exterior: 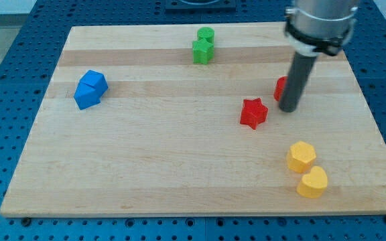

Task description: Move red star to the bottom center

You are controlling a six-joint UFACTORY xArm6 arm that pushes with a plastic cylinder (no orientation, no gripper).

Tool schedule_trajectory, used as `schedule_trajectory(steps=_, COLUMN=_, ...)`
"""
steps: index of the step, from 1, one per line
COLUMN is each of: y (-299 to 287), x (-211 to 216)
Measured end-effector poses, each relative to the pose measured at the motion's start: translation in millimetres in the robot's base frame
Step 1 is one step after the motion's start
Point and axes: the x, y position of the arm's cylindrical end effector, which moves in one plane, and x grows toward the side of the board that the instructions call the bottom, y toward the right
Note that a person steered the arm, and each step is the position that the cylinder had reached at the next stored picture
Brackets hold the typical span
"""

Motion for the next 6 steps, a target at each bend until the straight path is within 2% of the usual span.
schedule_trajectory(steps=2, y=-84, x=18)
schedule_trajectory(steps=3, y=-106, x=76)
schedule_trajectory(steps=5, y=-116, x=119)
schedule_trajectory(steps=6, y=-117, x=126)
